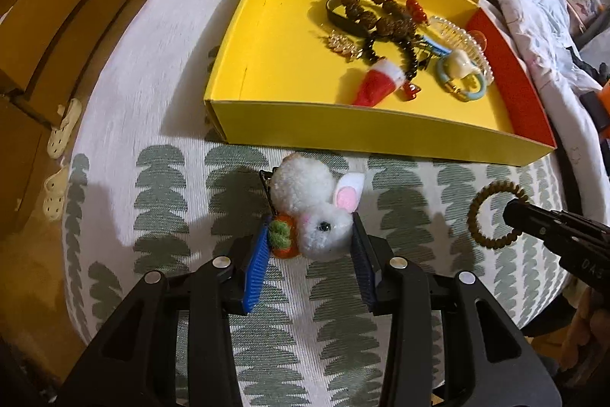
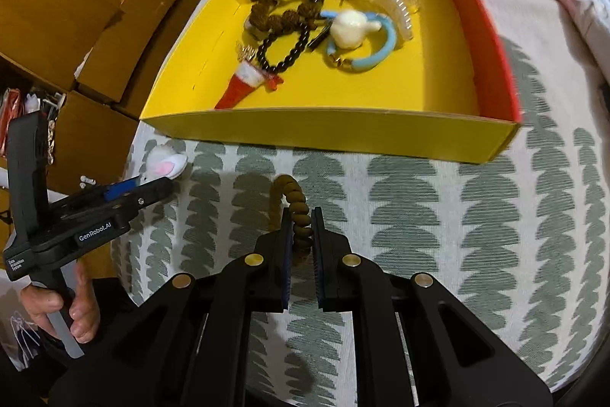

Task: Organize jewelry
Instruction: 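Lift both items out of the box and release them on the bedspread, then move both open tools back into the box toward the next items, then grasp the red Santa hat with the left tool while the right tool grasps the white ball ornament, then carry both items out of the box and release them on the bedspread, then return both open tools into the yellow box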

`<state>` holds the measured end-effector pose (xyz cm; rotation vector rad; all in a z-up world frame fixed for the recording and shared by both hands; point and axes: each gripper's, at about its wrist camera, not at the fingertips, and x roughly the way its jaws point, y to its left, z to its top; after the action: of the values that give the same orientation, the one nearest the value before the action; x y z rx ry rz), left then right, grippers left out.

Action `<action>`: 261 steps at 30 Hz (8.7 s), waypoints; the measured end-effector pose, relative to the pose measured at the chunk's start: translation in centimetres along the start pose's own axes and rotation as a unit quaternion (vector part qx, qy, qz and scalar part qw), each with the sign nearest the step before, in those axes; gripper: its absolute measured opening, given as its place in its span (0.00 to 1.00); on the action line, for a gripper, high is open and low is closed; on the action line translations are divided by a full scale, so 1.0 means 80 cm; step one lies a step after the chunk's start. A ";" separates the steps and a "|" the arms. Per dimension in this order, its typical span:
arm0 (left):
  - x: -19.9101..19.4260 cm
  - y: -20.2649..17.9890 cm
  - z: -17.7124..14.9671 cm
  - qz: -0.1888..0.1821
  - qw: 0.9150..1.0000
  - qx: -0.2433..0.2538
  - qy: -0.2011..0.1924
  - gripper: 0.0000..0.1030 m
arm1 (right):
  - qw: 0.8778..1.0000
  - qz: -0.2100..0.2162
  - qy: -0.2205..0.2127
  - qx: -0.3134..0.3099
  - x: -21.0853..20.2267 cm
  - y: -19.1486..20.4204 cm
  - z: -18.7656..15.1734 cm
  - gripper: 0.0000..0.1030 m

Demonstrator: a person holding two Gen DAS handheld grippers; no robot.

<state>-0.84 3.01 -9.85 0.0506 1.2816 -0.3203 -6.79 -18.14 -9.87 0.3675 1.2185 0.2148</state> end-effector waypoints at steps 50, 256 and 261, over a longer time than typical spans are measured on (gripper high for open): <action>0.029 -0.043 0.119 0.012 0.999 0.029 0.006 0.70 | 0.993 -0.043 -0.103 0.023 0.001 -0.028 0.141 0.21; 0.034 -0.023 0.145 -0.028 0.999 0.006 0.016 0.80 | 0.994 -0.052 -0.072 0.060 0.017 -0.046 0.123 0.41; 0.042 -0.016 0.164 -0.034 0.999 -0.011 0.017 0.79 | 0.994 -0.052 -0.073 0.064 0.022 -0.050 0.131 0.40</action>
<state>11.92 -1.76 -9.06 -0.0063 1.3231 -0.3651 3.53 -22.91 -9.86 0.4221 1.1055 0.0200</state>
